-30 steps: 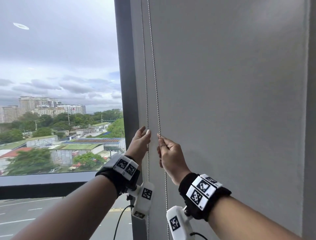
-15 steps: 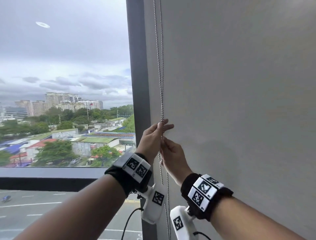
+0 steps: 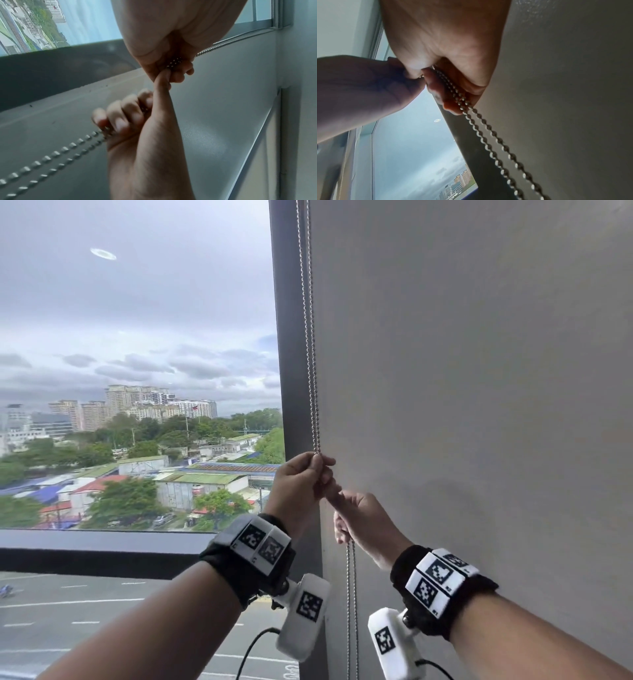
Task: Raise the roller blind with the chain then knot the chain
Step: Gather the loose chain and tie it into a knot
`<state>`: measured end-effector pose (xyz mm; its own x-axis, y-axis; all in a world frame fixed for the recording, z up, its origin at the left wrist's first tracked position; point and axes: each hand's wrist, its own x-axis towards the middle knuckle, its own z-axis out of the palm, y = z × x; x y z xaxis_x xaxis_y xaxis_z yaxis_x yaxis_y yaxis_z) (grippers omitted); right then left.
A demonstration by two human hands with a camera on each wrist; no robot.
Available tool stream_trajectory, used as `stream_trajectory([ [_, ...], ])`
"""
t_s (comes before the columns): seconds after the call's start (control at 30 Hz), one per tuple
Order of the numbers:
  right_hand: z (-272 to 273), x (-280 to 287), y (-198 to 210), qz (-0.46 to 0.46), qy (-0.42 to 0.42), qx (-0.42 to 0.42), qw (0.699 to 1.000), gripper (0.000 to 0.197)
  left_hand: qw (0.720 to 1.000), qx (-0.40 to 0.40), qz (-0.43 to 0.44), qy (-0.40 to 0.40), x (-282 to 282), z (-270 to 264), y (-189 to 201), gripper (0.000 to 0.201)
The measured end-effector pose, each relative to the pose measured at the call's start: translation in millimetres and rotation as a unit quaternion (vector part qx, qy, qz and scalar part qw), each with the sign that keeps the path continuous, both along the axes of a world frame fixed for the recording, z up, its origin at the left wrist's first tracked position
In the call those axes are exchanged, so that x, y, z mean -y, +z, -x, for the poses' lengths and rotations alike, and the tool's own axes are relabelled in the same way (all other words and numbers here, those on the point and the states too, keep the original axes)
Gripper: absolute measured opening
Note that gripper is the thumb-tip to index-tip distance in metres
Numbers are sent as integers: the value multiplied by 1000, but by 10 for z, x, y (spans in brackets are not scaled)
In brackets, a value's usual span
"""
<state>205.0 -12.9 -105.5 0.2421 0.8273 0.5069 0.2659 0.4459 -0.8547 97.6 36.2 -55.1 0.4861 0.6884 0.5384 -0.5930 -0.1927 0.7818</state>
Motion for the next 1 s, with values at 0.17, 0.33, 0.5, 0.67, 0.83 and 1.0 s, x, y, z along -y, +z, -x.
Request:
stream_trajectory([
  [0.17, -82, 140, 151, 63, 21, 27, 997, 46, 999, -1, 17, -31, 13, 193, 48, 25],
  [0.33, -81, 320, 420, 102, 32, 17, 994, 41, 999, -5, 25, -31, 53, 313, 84, 29],
  [0.5, -39, 469, 708, 105, 5, -20, 994, 37, 1000, -21, 7, -22, 97, 415, 85, 29],
  [0.67, 22, 612, 1058, 78, 28, -136, 987, 31, 998, -45, -52, 8, 139, 489, 58, 28],
  [0.83, 117, 709, 1427, 53, 41, -170, 983, 31, 989, -84, -117, -2, 301, 508, 89, 24],
  [1.0, 300, 806, 1559, 71, 96, -139, 983, 20, 984, -120, -130, -9, 532, 391, 182, 26],
])
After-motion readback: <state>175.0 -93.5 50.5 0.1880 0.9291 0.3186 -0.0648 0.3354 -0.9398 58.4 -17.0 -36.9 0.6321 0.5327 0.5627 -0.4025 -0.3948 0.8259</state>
